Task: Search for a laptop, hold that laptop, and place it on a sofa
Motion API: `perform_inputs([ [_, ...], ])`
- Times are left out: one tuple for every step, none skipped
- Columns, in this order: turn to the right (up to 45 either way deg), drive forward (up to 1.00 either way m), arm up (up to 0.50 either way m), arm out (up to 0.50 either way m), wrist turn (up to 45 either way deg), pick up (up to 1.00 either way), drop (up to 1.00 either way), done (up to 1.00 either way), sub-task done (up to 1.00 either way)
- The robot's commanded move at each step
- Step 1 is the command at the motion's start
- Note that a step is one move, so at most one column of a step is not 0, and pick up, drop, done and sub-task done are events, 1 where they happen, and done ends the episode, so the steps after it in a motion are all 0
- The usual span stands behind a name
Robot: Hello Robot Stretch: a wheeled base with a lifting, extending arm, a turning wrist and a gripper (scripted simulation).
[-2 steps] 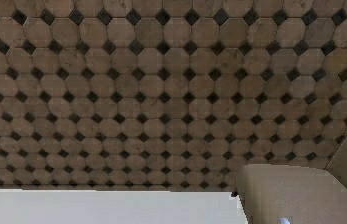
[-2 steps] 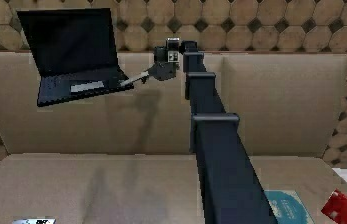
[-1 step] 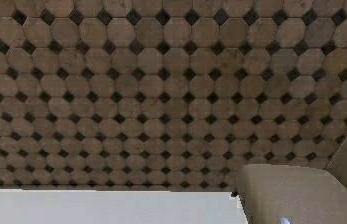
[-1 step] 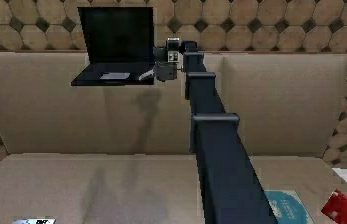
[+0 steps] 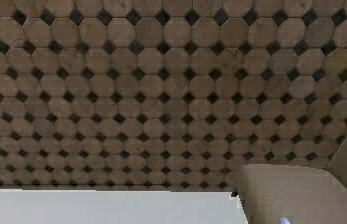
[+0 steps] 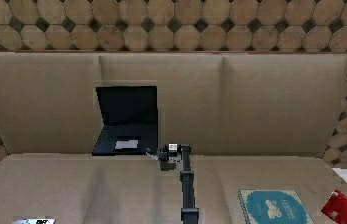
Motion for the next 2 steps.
perform_inputs([
  [0.0,0.00,-0.32,0.00,0.0,0.00,0.00,0.00,0.00],
  [0.0,0.00,0.00,0.00,0.0,0.00,1.00,0.00,0.00],
])
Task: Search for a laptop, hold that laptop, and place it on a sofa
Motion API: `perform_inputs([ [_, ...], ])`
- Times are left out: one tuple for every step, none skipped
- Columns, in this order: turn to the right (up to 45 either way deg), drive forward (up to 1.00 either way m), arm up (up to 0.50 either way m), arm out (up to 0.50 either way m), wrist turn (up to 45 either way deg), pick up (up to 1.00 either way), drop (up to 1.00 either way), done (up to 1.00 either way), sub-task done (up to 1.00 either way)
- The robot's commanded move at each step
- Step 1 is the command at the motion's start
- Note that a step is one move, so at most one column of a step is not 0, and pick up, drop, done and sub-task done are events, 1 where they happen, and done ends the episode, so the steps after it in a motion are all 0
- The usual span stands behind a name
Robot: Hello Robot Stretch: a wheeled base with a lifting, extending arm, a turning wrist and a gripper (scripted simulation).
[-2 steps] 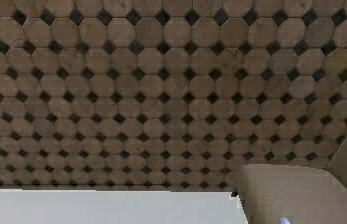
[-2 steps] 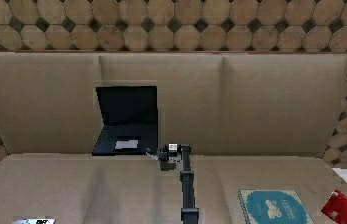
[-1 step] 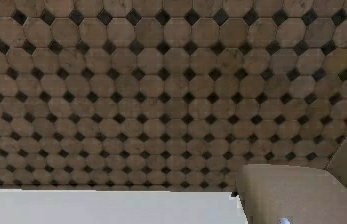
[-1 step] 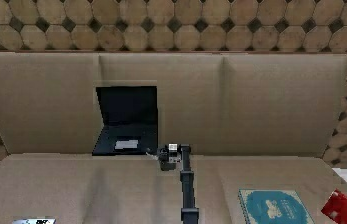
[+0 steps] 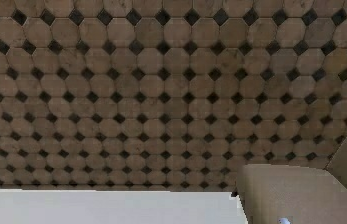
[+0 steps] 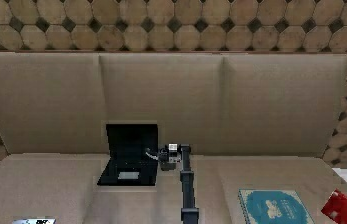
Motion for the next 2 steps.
perform_inputs([
  [0.0,0.00,0.10,0.00,0.0,0.00,0.00,0.00,0.00],
  [0.0,0.00,0.00,-0.08,0.0,0.00,0.00,0.00,0.00],
])
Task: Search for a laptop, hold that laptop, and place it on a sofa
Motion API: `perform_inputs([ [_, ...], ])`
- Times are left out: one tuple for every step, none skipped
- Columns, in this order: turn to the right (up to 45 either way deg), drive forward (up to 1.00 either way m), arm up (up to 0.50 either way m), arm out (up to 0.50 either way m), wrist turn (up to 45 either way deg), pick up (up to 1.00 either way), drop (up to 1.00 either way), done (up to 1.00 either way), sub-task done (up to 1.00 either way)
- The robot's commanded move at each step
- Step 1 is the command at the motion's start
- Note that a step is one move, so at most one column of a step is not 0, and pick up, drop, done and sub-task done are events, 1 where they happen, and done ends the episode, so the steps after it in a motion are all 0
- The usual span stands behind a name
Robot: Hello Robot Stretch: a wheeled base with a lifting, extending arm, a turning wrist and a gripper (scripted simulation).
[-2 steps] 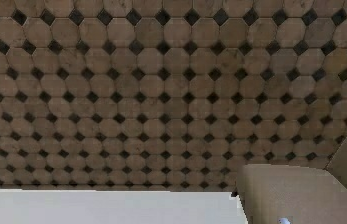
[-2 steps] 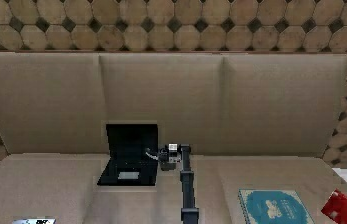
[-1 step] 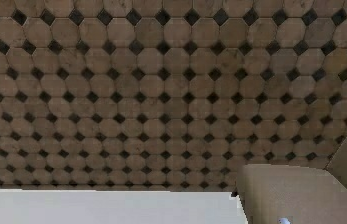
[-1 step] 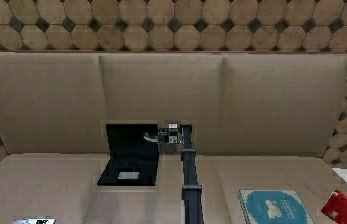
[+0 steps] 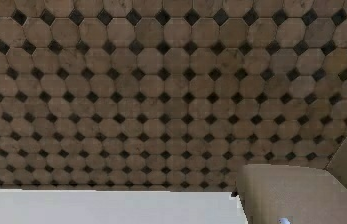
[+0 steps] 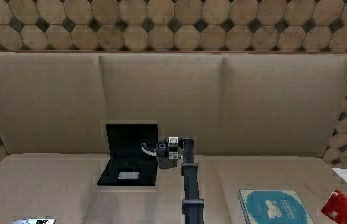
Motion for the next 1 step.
perform_inputs([
  [0.0,0.00,0.00,0.00,0.0,0.00,0.00,1.00,0.00],
])
